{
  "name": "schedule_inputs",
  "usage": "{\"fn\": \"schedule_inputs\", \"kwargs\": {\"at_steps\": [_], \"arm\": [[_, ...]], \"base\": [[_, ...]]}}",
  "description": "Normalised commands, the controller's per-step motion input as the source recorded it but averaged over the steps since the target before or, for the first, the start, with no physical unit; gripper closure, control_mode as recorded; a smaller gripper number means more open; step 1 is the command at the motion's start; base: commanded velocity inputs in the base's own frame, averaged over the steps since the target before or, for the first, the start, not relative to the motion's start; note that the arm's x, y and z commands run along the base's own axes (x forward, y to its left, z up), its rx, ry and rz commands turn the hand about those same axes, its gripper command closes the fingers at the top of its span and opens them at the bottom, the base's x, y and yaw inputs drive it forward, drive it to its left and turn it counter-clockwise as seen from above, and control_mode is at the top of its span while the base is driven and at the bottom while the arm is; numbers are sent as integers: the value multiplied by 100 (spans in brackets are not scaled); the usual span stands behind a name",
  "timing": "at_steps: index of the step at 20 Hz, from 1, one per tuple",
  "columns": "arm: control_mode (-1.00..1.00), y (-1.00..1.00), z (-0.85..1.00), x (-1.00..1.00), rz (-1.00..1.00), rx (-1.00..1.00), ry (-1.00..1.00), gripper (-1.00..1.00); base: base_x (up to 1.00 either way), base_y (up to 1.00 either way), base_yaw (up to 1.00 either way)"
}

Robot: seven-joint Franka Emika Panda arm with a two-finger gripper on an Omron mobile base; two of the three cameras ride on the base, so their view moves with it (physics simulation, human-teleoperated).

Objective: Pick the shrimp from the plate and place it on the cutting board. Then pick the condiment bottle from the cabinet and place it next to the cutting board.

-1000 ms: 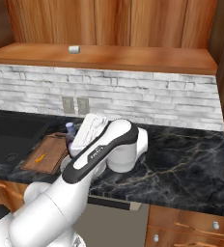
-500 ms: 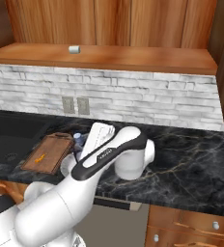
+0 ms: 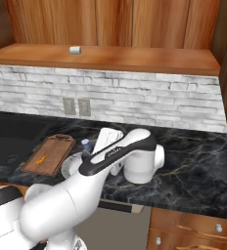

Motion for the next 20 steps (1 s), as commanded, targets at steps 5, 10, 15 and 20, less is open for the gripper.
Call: {"fn": "schedule_inputs", "kwargs": {"at_steps": [5, 10, 15, 20], "arm": [[-100, -15, -17, 0, -6, -1, 0, 100], [-100, 0, -44, 2, -10, 0, -5, 100], [-100, -1, -30, 5, -15, 0, -1, 100], [-100, -12, -3, 3, -17, 4, 0, 100]], "base": [[0, 0, 0], [0, 0, 0], [0, 0, 0], [0, 0, 0]]}}
